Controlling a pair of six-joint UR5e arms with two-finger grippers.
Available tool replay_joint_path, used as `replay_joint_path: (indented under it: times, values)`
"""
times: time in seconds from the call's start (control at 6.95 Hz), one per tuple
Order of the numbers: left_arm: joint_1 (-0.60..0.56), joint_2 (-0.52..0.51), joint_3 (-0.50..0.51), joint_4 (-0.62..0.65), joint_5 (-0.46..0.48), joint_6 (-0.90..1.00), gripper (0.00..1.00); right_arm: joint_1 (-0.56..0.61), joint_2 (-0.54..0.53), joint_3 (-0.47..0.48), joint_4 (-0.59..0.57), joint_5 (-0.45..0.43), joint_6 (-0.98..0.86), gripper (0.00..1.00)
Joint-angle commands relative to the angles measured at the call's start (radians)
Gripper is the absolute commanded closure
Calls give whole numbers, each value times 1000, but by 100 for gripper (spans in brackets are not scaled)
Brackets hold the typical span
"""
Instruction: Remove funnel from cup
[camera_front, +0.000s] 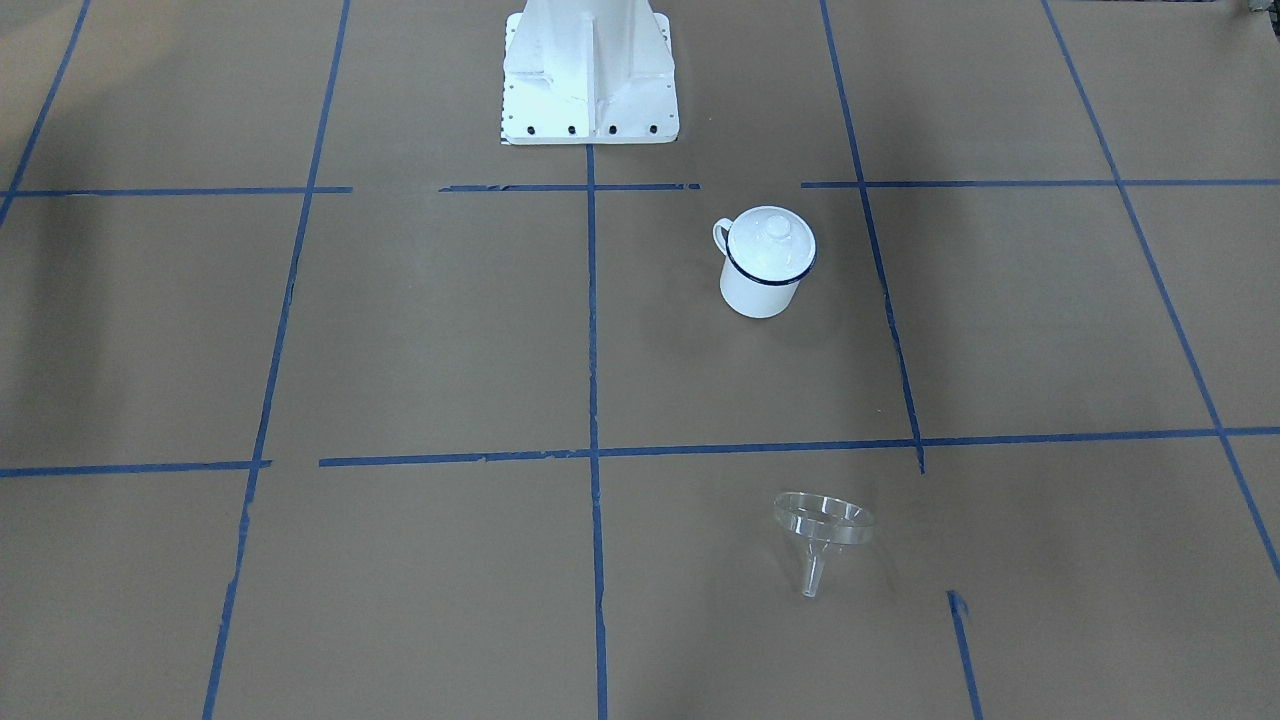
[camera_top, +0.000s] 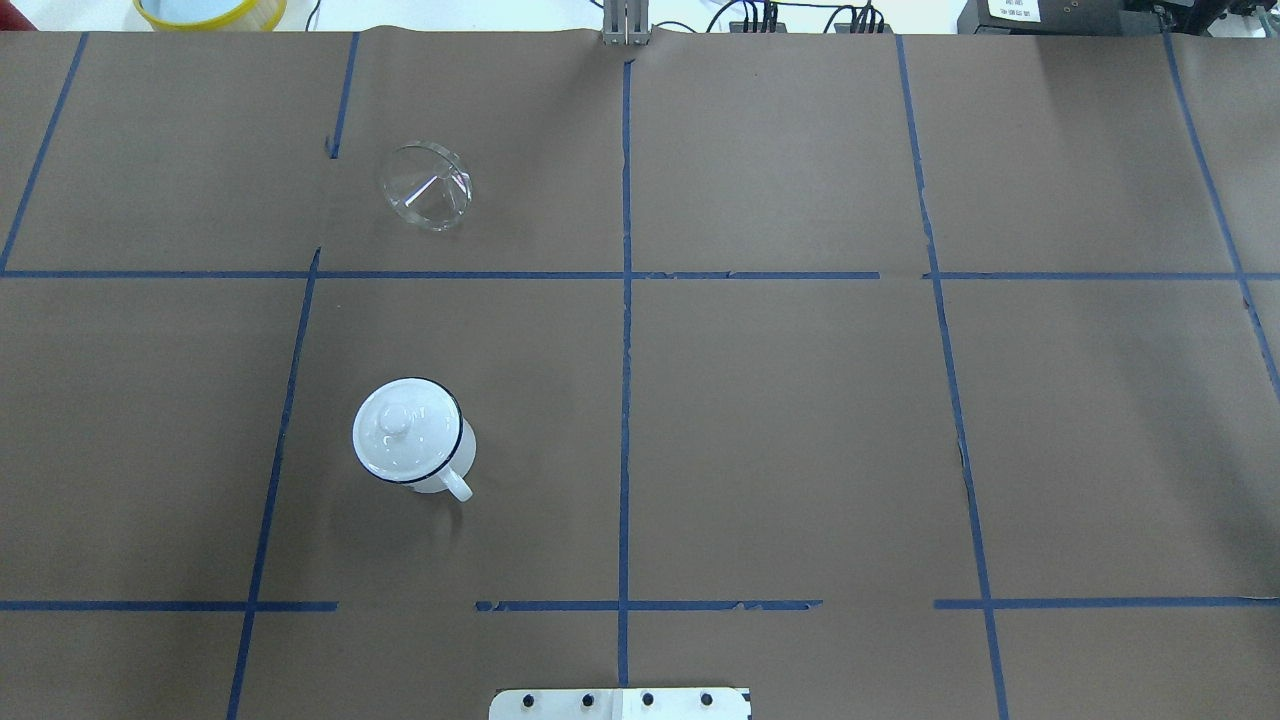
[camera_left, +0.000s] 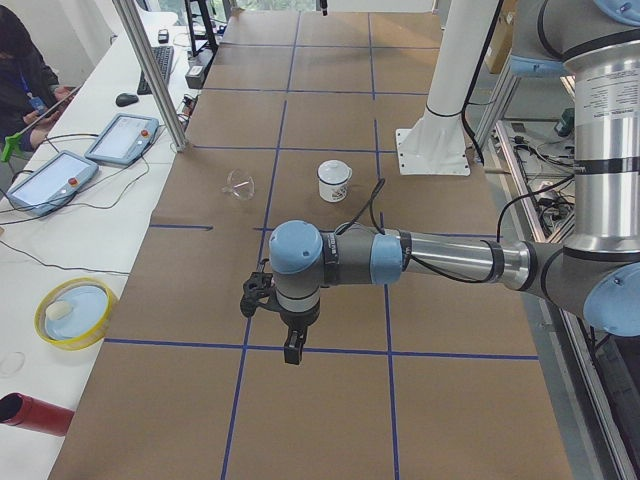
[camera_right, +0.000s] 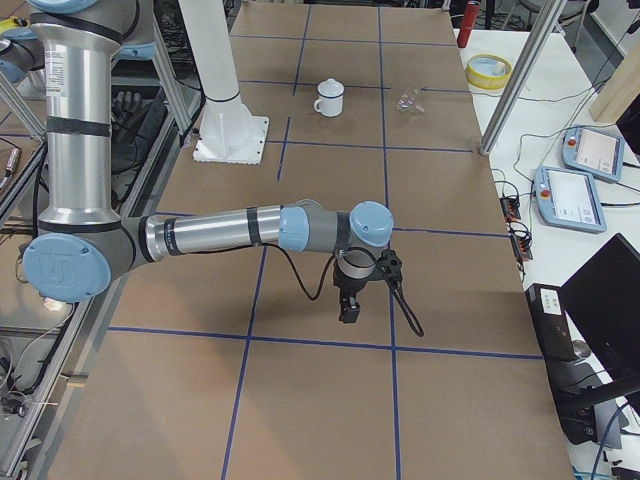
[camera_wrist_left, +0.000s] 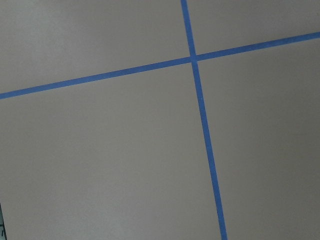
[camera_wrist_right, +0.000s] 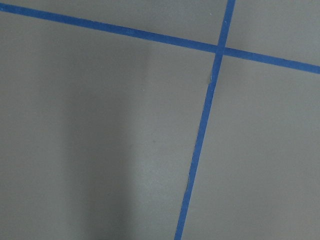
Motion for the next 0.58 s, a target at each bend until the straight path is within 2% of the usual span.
replay_joint_path:
  times: [0.0, 0.43]
  values:
    - [-4, -11, 14, -6, 1, -2, 0, 0, -1, 0, 0, 0, 0, 0]
    - [-1, -8, -2, -3, -2, 7, 0, 0, -1, -1, 0, 0, 0, 0]
